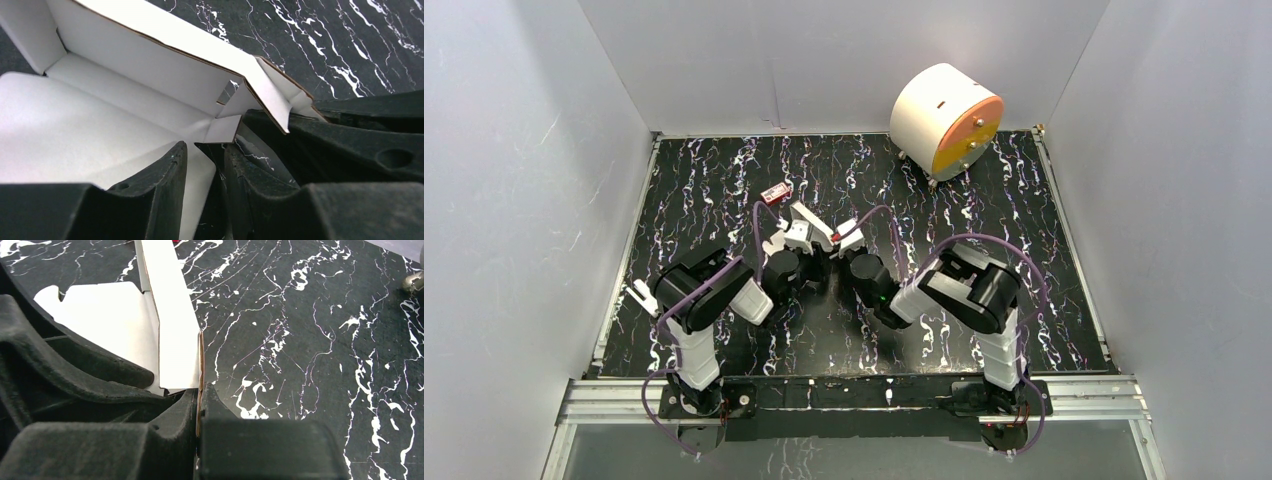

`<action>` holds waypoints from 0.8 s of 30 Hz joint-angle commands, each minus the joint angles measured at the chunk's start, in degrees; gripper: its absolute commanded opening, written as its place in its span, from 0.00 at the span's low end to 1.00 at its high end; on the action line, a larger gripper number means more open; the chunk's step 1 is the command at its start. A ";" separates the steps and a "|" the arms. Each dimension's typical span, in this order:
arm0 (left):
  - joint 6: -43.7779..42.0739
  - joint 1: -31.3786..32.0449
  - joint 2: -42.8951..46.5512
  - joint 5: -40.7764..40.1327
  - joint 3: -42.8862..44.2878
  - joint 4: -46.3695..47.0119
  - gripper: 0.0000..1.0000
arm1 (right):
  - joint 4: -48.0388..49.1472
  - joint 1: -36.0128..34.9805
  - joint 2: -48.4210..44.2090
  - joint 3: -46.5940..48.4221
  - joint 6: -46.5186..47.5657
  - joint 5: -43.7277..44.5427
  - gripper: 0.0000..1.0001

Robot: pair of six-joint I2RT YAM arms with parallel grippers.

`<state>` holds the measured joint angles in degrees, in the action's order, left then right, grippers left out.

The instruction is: Fold the paper box

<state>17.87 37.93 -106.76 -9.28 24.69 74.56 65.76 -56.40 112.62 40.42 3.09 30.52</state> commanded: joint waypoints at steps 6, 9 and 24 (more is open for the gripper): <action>8.38 -3.72 -0.74 3.14 1.85 -0.30 0.31 | -3.71 -0.11 5.92 2.16 -0.30 6.43 0.00; 9.84 -4.39 -1.22 4.68 2.84 -0.30 0.31 | -2.66 -0.09 7.51 2.47 -0.71 7.30 0.00; 15.59 -7.98 9.03 9.27 -1.31 0.10 0.53 | 0.78 0.06 8.86 1.42 0.42 3.74 0.00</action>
<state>31.44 31.29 -102.45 -2.44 23.73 72.97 72.14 -56.69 119.00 43.35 2.61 35.18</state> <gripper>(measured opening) 0.505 0.072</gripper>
